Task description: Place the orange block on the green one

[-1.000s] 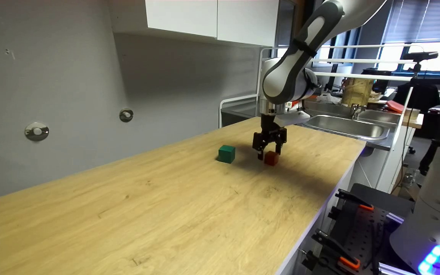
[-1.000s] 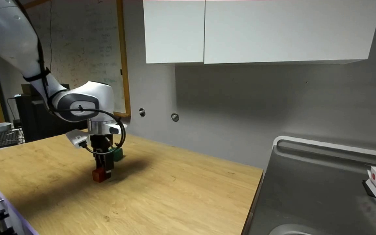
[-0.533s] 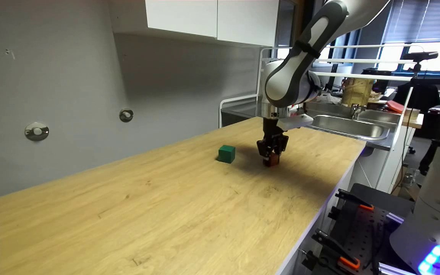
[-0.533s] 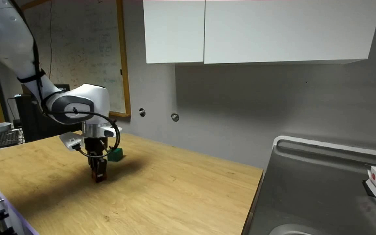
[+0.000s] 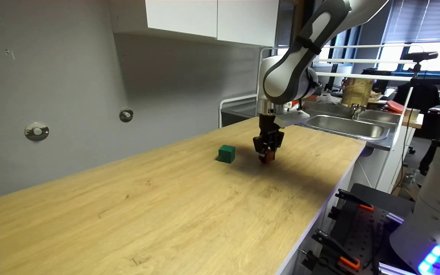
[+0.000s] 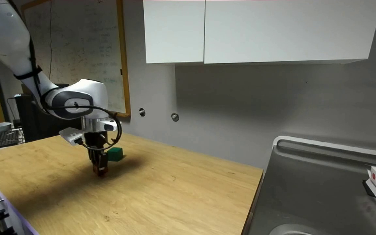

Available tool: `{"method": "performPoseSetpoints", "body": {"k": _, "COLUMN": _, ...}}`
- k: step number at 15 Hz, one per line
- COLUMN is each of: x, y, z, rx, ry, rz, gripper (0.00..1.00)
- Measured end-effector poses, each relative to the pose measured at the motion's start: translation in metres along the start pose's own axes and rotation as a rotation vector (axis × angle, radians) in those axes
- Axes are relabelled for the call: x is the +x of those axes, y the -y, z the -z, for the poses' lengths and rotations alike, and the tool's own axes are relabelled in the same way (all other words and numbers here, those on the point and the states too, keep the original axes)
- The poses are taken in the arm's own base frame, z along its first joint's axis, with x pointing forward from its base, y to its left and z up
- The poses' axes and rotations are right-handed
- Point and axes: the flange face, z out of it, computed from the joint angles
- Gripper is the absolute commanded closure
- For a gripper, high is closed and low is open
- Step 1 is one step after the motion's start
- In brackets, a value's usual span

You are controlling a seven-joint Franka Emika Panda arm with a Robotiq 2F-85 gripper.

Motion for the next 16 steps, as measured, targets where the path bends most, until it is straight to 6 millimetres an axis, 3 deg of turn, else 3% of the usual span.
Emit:
{"method": "performPoseSetpoints", "body": {"k": 4, "x": 0.018, "y": 0.025, "z": 0.038, "rx": -0.012, "ry": -0.071, "rz": 0.068, "gripper": 0.82}}
{"method": "performPoseSetpoints", "body": {"k": 9, "x": 0.037, "y": 0.070, "z": 0.080, "rx": -0.011, "ry": -0.132, "rz": 0.155, "gripper": 0.82}}
{"method": "performPoseSetpoints", "body": {"k": 12, "x": 0.044, "y": 0.096, "z": 0.087, "rx": -0.008, "ry": -0.141, "rz": 0.198, "gripper": 0.82}}
{"method": "performPoseSetpoints", "body": {"k": 16, "x": 0.053, "y": 0.118, "z": 0.076, "rx": -0.008, "ry": -0.125, "rz": 0.231, "gripper": 0.82}}
